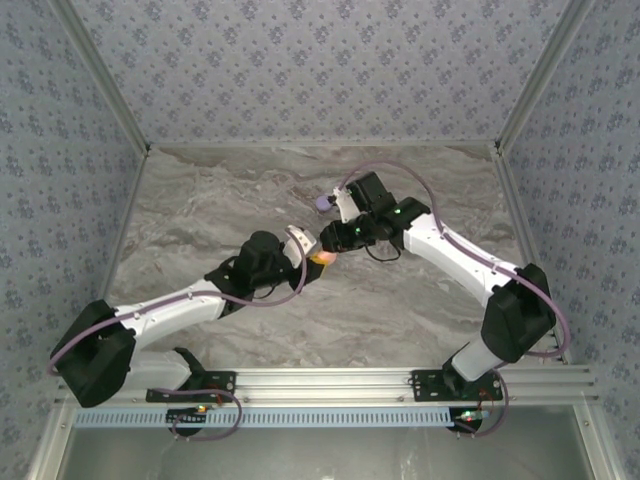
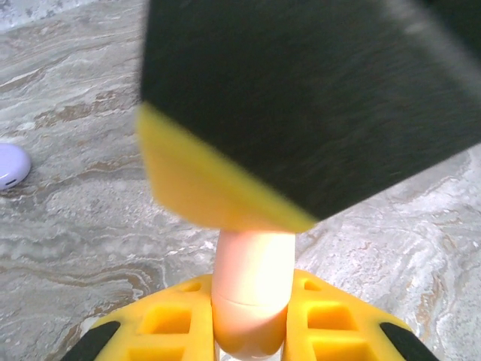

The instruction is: Insert the wireless bluetooth earbuds into the charging case

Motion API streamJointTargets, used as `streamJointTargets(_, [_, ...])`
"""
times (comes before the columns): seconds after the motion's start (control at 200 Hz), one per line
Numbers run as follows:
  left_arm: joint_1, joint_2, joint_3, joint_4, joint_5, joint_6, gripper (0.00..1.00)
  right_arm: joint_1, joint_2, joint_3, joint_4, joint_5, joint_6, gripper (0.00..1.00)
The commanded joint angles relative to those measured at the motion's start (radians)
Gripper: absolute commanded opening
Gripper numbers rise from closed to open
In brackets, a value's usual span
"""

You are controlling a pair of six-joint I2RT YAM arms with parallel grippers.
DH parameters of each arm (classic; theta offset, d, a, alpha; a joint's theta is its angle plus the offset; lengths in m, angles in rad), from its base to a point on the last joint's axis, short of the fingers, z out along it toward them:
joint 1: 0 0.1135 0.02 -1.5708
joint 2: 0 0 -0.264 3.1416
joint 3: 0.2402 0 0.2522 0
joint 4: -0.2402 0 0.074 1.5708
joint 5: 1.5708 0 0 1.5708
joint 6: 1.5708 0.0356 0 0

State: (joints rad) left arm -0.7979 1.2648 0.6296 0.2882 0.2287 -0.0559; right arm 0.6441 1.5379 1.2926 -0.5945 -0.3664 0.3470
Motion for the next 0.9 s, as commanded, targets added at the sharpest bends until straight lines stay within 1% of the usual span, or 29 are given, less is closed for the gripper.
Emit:
streamJointTargets(0.0, [0.02,0.018,0.046,0.013,-0.05,-0.067,0.06,-0.002,-0.047,-0.01,-0.036,0.128,0.006,0.31])
streamJointTargets(0.175, [0.057,0.06,0.064,-0.012,-0.128,-0.174,0.07,-0.027,-0.074,-0.041,-0.044,0.261,0.039,0.34])
streamJointTargets(0.295, [0.098,0.088,0.069,-0.021,-0.16,-0.274,0.1,-0.059,-0.095,-0.068,-0.045,0.293,0.059,0.35])
streamJointTargets(0.355, [0.125,0.106,0.074,-0.026,-0.157,-0.331,0.1,-0.075,-0.102,-0.081,-0.047,0.294,0.063,0.35])
streamJointTargets(0.48, [0.18,0.158,0.098,-0.056,-0.12,-0.418,0.11,-0.103,-0.119,-0.092,-0.052,0.3,0.07,0.35])
streamJointTargets(0.505, [0.189,0.17,0.109,-0.071,-0.116,-0.431,0.12,-0.108,-0.123,-0.125,-0.051,0.299,0.07,0.35])
streamJointTargets(0.57, [0.213,0.207,0.146,-0.129,-0.106,-0.468,0.13,-0.119,-0.132,-0.139,-0.051,0.296,0.072,0.35])
streamJointTargets(0.63, [0.24,0.249,0.187,-0.182,-0.072,-0.502,0.14,-0.124,-0.138,-0.146,-0.052,0.294,0.073,0.35])
streamJointTargets(0.765, [0.275,0.355,0.258,-0.215,0.021,-0.529,0.14,-0.133,-0.148,-0.159,-0.051,0.291,0.072,0.35])
streamJointTargets(0.894, [0.279,0.441,0.324,-0.23,0.069,-0.537,0.14,-0.138,-0.154,-0.17,-0.05,0.289,0.073,0.36])
